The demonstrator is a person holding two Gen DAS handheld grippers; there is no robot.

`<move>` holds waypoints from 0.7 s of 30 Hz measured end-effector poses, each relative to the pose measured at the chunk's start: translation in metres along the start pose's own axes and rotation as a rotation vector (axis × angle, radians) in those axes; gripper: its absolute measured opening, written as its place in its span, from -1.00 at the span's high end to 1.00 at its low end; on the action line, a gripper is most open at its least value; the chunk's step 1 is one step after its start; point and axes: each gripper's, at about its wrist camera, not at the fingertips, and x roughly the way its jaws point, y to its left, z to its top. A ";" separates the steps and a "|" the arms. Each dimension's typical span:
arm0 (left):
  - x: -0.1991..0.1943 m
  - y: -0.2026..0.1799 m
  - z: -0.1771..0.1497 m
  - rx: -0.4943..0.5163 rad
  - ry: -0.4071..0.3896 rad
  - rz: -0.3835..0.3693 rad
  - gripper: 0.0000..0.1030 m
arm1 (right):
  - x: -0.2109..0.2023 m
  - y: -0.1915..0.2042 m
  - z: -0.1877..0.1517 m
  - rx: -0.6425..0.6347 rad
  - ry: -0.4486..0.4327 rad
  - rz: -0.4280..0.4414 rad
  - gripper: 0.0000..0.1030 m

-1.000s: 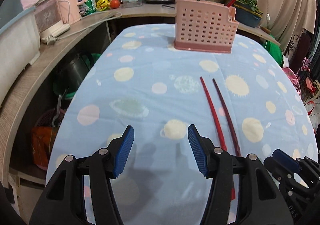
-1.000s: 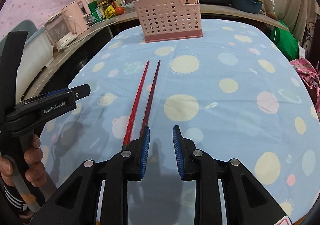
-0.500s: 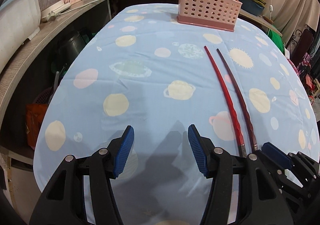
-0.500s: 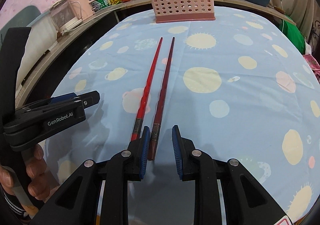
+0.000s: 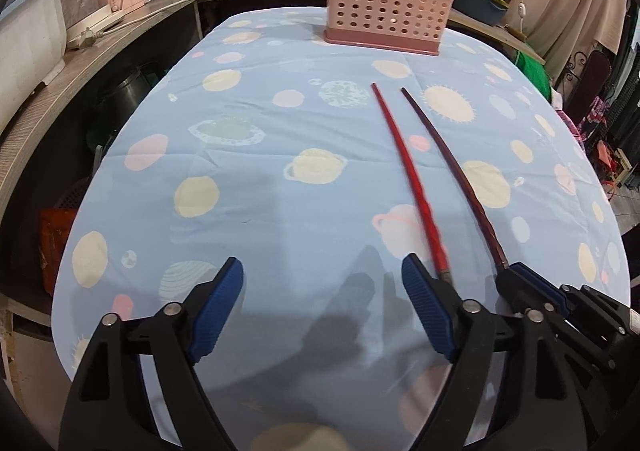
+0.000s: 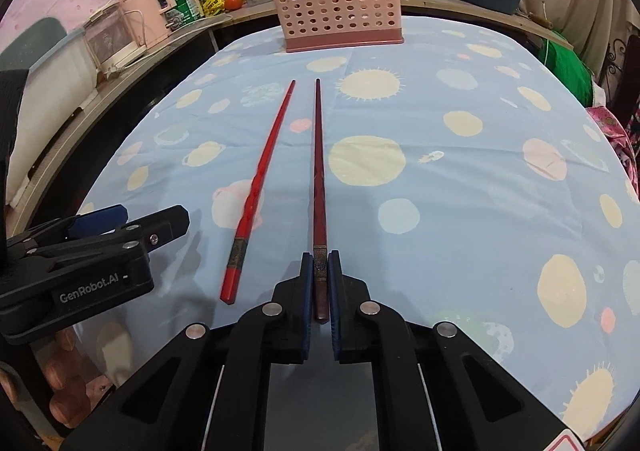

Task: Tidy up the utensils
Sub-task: 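Grasp a dark red chopstick with right tool while left tool grasps the other red chopstick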

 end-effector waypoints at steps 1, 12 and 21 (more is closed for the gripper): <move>-0.001 -0.004 0.000 0.007 -0.002 -0.012 -0.57 | -0.001 -0.004 0.000 0.011 0.000 -0.002 0.86; 0.014 -0.040 -0.004 0.063 0.033 -0.039 -0.60 | -0.006 -0.024 -0.003 0.071 -0.001 0.008 0.86; 0.018 -0.042 -0.006 0.085 0.038 -0.005 -0.36 | -0.004 -0.026 -0.002 0.069 -0.005 0.012 0.86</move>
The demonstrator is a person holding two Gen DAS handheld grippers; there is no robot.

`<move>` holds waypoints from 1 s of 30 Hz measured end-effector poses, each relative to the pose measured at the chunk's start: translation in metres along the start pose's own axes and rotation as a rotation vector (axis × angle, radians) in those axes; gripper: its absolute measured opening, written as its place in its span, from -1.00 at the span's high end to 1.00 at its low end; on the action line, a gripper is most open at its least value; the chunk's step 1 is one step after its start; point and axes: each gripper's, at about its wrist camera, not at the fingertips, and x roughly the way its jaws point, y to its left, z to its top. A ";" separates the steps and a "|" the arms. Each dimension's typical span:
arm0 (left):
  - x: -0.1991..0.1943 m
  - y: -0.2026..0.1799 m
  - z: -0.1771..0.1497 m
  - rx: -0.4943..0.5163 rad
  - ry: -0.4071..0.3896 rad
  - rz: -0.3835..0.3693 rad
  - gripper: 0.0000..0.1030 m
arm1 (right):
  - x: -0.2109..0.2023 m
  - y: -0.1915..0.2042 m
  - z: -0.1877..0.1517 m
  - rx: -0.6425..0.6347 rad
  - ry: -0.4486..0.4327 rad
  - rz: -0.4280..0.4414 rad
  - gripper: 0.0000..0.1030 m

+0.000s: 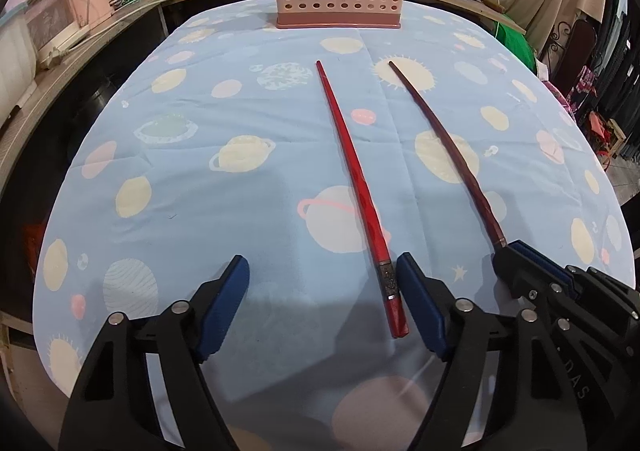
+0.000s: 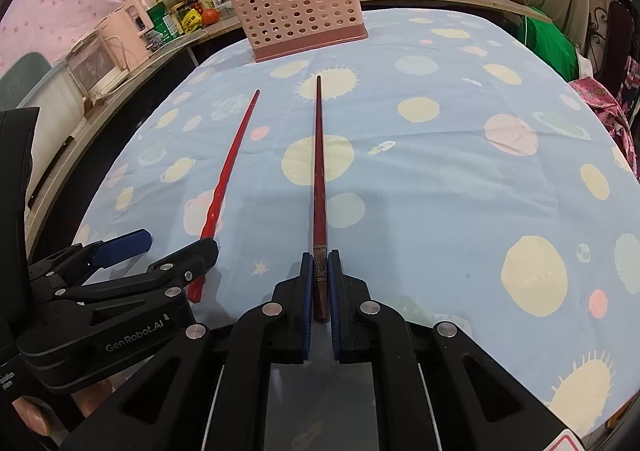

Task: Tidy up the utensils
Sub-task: 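Grasp a dark red chopstick with right tool while left tool grasps the other red chopstick, then lift and carry both red chopsticks upright over the pink basket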

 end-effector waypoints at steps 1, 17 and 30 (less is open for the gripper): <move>-0.001 0.000 0.000 0.005 -0.001 0.003 -0.28 | 0.000 0.000 0.000 0.000 0.000 0.000 0.86; -0.013 0.008 -0.001 -0.006 0.015 -0.062 0.86 | -0.003 0.002 -0.002 0.005 -0.002 0.002 0.86; -0.070 0.035 0.039 -0.083 -0.094 -0.105 0.86 | -0.067 0.007 0.042 -0.002 -0.179 0.030 0.86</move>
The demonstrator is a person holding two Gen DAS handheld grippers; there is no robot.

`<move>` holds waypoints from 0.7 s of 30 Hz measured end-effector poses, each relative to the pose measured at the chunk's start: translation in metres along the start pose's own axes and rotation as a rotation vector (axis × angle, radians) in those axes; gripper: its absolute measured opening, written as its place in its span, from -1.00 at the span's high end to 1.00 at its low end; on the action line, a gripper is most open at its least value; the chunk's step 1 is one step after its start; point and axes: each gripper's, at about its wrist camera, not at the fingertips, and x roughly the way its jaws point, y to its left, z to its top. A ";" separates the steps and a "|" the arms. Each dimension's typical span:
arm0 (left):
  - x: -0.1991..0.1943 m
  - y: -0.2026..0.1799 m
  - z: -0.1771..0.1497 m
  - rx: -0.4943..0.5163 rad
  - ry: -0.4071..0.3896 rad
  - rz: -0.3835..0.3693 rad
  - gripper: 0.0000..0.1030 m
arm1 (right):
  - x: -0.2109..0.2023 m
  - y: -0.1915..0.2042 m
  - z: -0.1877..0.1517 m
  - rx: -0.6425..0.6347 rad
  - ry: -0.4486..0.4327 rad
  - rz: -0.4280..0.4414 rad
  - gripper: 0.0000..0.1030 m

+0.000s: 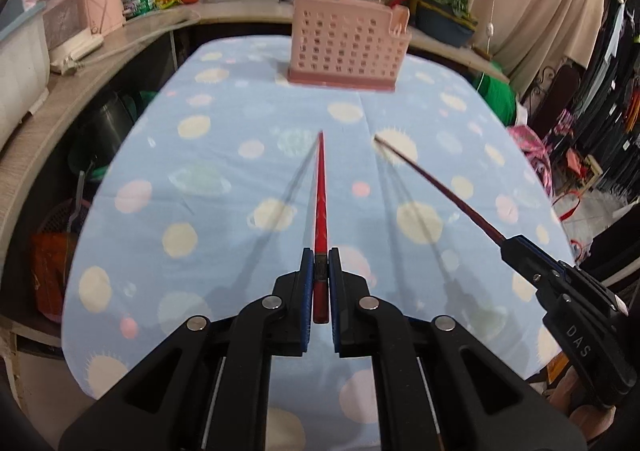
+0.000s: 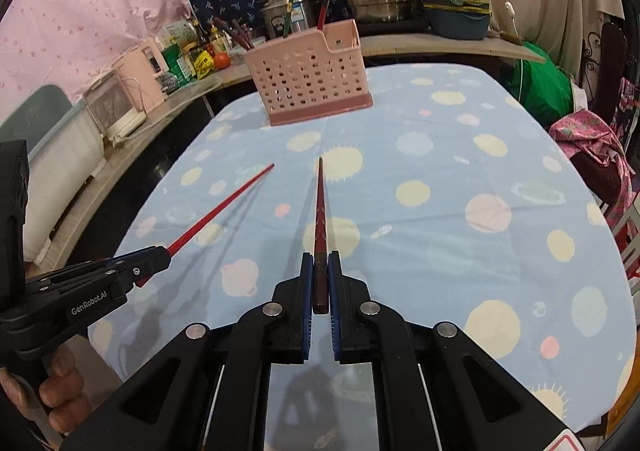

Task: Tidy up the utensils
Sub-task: 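Lift and carry both red chopsticks upright over the pink basket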

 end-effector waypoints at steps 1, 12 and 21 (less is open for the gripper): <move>-0.007 0.002 0.008 -0.005 -0.022 -0.001 0.86 | -0.004 0.000 0.007 0.000 -0.016 0.004 0.86; -0.048 0.012 0.086 -0.035 -0.187 0.002 0.86 | -0.026 -0.001 0.084 -0.003 -0.157 0.047 0.86; -0.051 0.015 0.147 -0.049 -0.220 -0.071 0.86 | -0.021 -0.004 0.145 0.016 -0.210 0.100 0.86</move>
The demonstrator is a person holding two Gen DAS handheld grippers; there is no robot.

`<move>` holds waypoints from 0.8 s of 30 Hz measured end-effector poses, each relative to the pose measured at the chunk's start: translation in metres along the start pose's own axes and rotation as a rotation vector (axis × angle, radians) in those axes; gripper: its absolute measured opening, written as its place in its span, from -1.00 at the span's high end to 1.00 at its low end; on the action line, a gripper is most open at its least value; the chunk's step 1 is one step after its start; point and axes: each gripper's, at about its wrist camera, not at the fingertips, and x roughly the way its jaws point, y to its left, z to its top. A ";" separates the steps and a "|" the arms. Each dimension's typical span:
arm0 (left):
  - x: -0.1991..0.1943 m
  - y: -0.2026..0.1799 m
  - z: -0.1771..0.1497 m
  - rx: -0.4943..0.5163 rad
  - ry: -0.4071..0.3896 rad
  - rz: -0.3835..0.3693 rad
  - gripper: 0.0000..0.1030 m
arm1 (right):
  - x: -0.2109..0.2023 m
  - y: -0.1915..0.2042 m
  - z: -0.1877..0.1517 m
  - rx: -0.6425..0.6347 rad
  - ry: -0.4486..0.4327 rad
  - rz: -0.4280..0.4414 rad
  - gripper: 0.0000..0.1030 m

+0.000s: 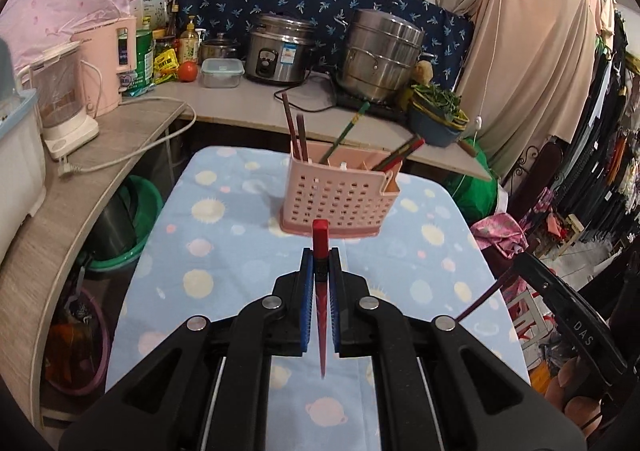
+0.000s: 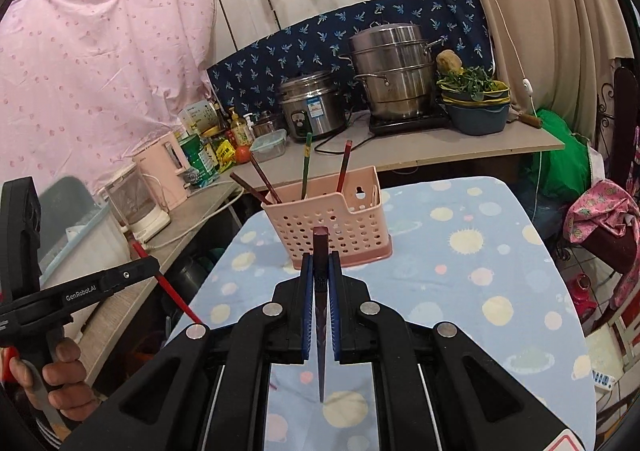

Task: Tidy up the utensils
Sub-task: 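Lift and carry both red chopsticks upright over the pink basket, then lower the chopsticks into the basket and open both tools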

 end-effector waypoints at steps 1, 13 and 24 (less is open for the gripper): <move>0.000 0.000 0.007 0.002 -0.011 -0.001 0.86 | 0.002 -0.002 0.006 0.008 -0.004 0.008 0.86; -0.006 -0.006 0.090 0.010 -0.154 -0.010 0.86 | 0.020 0.000 0.083 0.023 -0.124 0.037 0.86; -0.004 -0.026 0.177 0.027 -0.341 0.005 0.86 | 0.059 0.011 0.169 0.004 -0.251 0.014 0.86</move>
